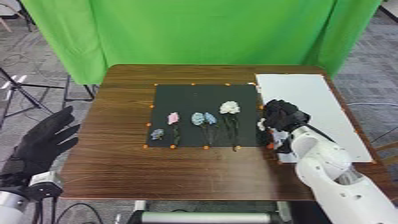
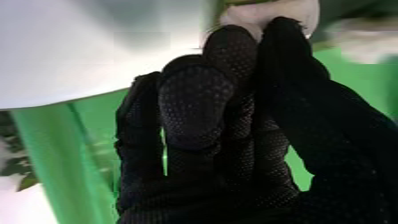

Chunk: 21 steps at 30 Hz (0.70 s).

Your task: Arrange flowers

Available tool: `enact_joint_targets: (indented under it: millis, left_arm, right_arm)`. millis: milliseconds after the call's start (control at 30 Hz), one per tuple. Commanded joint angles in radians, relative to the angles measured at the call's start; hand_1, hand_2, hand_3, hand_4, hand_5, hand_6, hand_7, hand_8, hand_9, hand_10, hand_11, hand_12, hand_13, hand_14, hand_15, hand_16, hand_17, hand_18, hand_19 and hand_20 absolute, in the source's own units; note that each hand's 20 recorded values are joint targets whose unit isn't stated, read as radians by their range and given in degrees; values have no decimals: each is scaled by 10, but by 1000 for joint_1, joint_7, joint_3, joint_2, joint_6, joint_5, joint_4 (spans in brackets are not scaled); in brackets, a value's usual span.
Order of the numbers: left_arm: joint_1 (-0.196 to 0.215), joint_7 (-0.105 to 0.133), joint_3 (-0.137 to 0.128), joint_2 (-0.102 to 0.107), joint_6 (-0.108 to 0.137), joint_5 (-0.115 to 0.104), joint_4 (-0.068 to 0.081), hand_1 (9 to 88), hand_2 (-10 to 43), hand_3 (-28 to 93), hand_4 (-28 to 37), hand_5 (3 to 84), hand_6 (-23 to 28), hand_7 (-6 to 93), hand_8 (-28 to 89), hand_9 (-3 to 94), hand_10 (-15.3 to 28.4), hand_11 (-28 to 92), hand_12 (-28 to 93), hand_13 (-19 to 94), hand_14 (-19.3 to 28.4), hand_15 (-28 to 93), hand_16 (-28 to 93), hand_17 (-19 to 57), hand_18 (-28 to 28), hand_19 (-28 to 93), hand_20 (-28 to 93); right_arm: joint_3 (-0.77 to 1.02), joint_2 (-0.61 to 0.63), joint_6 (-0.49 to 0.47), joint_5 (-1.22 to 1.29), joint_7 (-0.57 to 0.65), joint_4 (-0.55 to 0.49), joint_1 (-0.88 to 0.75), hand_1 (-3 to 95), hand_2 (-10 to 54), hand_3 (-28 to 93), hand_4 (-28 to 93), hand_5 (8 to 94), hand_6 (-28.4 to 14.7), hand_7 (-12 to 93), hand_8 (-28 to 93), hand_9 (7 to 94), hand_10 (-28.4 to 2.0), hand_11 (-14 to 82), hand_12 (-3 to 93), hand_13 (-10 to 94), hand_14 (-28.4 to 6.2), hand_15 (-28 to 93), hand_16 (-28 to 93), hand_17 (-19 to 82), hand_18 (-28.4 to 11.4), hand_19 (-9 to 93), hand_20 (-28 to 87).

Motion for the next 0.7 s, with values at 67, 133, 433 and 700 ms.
enact_joint_targets:
  millis: [67,133,433,700]
  left_arm:
    - [1,-10,3,-5,0,-1,-2,242,3,700,-281,223,7,180,-89,184,91,98,209,142,116,163,71,-125,188,371,79]
    - [-2,-11,3,-6,-2,-1,0,242,4,699,-280,222,6,180,-89,184,91,98,209,142,116,164,72,-125,188,371,79]
    - [1,-11,1,-3,-1,-2,-1,242,3,700,-280,222,6,180,-88,184,91,97,209,143,116,164,71,-125,188,371,79]
    - [6,-9,-3,-8,-1,-2,-1,243,3,699,-280,223,7,178,-88,185,91,97,208,142,116,166,71,-125,188,371,79]
  right_arm:
    - [-63,-56,-30,-19,-41,-11,10,516,-95,813,-283,669,27,565,18,822,-58,288,556,816,-4,574,339,310,-173,777,463]
    - [-81,-59,-26,-39,-37,0,20,516,-95,811,-283,667,26,565,21,822,-58,289,556,815,-6,573,340,309,-172,776,463]
    - [-104,-56,28,-104,-8,38,31,501,-95,800,-283,611,27,556,23,774,-60,275,547,769,3,572,362,282,-166,763,462]
    - [-70,-45,37,-92,-25,22,12,429,-95,809,-282,519,8,466,-70,655,-73,306,440,692,-10,597,335,238,-167,743,466]
